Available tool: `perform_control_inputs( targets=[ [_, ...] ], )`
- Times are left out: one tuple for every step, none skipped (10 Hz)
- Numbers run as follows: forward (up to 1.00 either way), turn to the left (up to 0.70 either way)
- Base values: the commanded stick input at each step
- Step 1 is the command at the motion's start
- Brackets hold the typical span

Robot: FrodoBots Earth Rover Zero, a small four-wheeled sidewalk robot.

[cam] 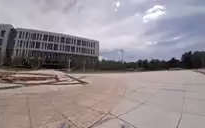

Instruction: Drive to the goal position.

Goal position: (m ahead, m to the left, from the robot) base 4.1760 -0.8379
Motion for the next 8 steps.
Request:
perform_control_inputs(
  targets=[
    [0.70,-0.34],
    [0.70,-0.34],
    [0.70,-0.26],
    [0.70,0.00],
    [0.70,0.00],
    [0.70,0.00],
    [0.70,0.00],
    [0.70,0.00]
  ],
)
